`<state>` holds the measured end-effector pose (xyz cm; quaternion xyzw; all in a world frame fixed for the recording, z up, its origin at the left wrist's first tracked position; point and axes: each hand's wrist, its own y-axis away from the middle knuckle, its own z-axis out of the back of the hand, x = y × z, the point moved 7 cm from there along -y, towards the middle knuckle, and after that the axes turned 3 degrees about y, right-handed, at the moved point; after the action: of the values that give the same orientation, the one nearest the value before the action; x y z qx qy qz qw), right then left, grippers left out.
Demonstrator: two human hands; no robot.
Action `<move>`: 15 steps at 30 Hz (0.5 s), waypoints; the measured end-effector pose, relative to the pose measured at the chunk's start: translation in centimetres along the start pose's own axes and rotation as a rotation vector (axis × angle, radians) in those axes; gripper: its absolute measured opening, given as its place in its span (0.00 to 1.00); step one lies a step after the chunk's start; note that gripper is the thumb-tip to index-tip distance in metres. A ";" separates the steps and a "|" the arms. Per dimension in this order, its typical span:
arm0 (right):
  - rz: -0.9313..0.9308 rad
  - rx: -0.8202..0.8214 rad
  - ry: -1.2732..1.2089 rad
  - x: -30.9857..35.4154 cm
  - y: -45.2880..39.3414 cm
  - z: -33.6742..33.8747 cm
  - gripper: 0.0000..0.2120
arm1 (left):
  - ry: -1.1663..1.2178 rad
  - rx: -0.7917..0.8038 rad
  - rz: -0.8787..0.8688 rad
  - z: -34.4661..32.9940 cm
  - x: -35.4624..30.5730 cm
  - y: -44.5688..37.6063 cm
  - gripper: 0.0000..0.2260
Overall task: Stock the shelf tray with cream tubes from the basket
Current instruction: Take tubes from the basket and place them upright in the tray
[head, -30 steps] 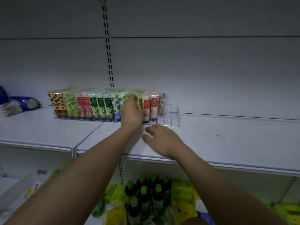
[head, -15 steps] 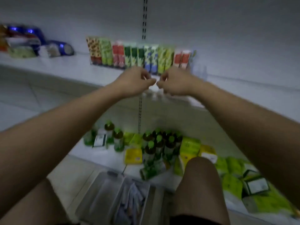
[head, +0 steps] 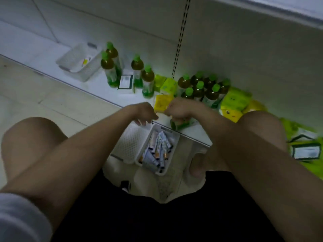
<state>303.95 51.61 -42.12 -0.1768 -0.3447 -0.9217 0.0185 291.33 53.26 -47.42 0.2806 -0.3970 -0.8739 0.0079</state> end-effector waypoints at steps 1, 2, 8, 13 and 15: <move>-0.030 0.040 -0.023 -0.9 -1.5 -1.8 0.15 | 0.018 0.016 0.028 -1.5 1.2 -1.3 0.15; -0.055 0.071 -0.043 -1.8 -3.0 -3.5 0.15 | 0.011 0.034 0.053 -3.0 2.4 -2.7 0.12; -0.200 0.206 -0.138 -7.2 -9.8 -12.8 0.15 | 0.040 -0.019 0.095 -10.4 7.7 -9.8 0.17; -0.319 0.346 -0.265 -10.9 -11.6 -18.1 0.17 | 0.223 -0.025 0.078 -14.3 9.8 -14.3 0.21; -0.299 0.358 -0.270 -11.7 -11.8 -19.0 0.17 | 0.259 -0.036 0.078 -14.9 10.1 -15.4 0.22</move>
<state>307.07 47.39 -66.81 -0.2391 -0.5238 -0.8067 -0.1330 293.44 51.19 -70.90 0.3753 -0.3876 -0.8363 0.0979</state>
